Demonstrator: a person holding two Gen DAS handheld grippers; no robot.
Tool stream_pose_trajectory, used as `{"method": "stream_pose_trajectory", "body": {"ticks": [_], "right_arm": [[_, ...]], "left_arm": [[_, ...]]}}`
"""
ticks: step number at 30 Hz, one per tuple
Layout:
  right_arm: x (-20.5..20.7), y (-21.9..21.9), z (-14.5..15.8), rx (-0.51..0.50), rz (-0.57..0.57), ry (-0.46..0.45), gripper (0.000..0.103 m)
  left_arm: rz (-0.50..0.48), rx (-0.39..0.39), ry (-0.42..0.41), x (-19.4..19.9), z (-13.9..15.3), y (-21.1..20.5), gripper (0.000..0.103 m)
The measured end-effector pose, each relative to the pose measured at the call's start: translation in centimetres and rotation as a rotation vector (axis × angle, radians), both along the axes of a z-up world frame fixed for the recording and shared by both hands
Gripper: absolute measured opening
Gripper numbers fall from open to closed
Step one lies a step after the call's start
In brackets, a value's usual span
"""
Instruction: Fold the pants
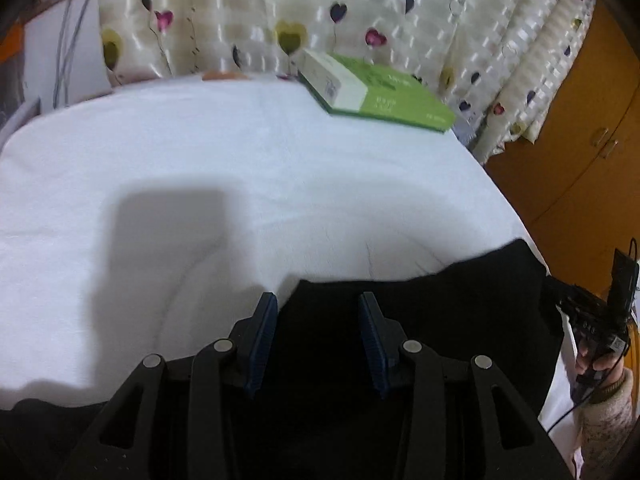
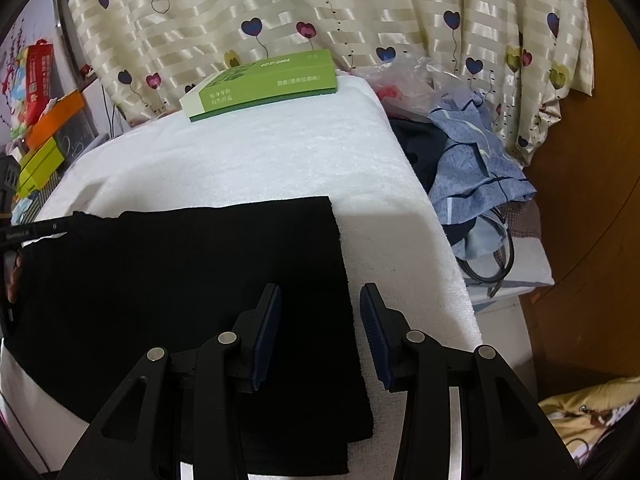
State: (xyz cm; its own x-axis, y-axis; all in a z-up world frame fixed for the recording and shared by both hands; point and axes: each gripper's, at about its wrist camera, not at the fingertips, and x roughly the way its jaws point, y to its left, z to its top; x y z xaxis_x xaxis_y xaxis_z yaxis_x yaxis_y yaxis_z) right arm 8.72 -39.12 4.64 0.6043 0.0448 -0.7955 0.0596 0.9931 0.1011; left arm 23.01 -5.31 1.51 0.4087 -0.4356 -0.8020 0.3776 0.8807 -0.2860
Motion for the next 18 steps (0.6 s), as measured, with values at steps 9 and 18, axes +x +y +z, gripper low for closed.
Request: {"method": "stream_pose_trajectory", "body": {"ticks": [9,18], "right_arm": [[0.1,0.0,0.0,0.007,-0.011,-0.005,0.042],[0.0,0.1,0.0,-0.005,-0.014,-0.004,0.042]], "left_arm": [[-0.040,0.075,-0.092,0.0,1.0,-0.5,0.010],[0.005,0.058,-0.098,1.4,0.0,-0.4,0.011]]}}
